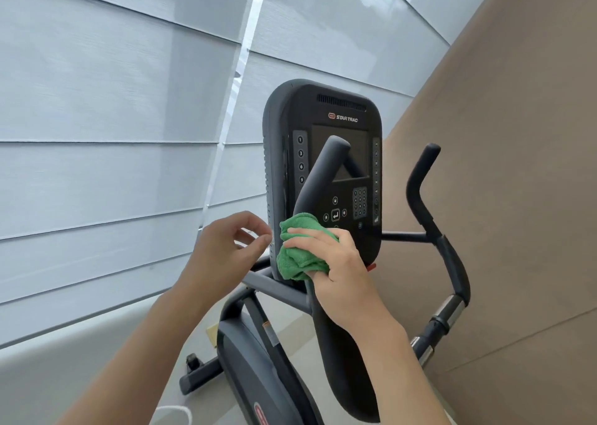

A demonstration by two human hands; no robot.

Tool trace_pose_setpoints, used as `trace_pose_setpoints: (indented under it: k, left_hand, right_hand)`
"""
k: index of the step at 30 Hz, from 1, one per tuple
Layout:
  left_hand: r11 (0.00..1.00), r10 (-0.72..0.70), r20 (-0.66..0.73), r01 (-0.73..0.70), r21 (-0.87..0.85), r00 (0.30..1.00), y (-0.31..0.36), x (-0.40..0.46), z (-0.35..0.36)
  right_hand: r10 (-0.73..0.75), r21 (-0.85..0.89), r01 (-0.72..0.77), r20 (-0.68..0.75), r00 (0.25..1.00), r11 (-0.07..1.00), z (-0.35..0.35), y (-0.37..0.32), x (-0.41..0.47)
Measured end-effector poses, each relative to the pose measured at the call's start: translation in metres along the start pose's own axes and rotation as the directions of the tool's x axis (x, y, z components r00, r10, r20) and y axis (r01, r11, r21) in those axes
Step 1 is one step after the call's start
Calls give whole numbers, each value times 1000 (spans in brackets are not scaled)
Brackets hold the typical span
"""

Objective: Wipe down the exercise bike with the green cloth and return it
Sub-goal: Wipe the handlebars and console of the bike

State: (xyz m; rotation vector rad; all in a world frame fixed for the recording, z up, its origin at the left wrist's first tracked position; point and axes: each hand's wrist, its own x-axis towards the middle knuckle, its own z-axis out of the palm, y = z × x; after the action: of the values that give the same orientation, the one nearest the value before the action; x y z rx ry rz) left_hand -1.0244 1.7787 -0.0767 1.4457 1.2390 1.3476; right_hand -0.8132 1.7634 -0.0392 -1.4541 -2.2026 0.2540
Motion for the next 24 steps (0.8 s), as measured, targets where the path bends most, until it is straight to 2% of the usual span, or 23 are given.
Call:
trace_pose_setpoints:
  k: [2,4,8,11,13,15,20,24]
  left_hand:
    - [1000,-9,-16,9,-2,1000,2,-5,1]
    - [1000,-11,-39,11,5,999,3,-9,-1]
    - [999,-25,-108,28,21,994,7,-14,-4]
    - [1000,-7,-148,11,28,989,11,-17,-3]
    - [1000,-3,-164,7,27,986,11,-21,-3]
    - [1000,-3,-177,8,26,984,10,-25,-2]
    - [999,-7,-214,18,47,977,7,-34,1]
    - [998,-22,-191,32,51,981,6,-37,15]
  right_hand:
    - [8,54,-12,71,997,998,-9,3,-5]
    - [-9,105,3,58,998,994,-19,-1,-6]
    - [-86,164,121,-206,975,979,-43,-14,18]
    - [-200,1,216,-375,905,976,-43,-17,51]
    - [-194,-100,169,-366,910,981,-28,-15,62]
    - [-182,-112,152,-339,923,982,-9,-6,59]
    - [-206,-66,195,-300,931,979,18,17,31]
    - [-142,104,169,-225,964,980,12,28,13]
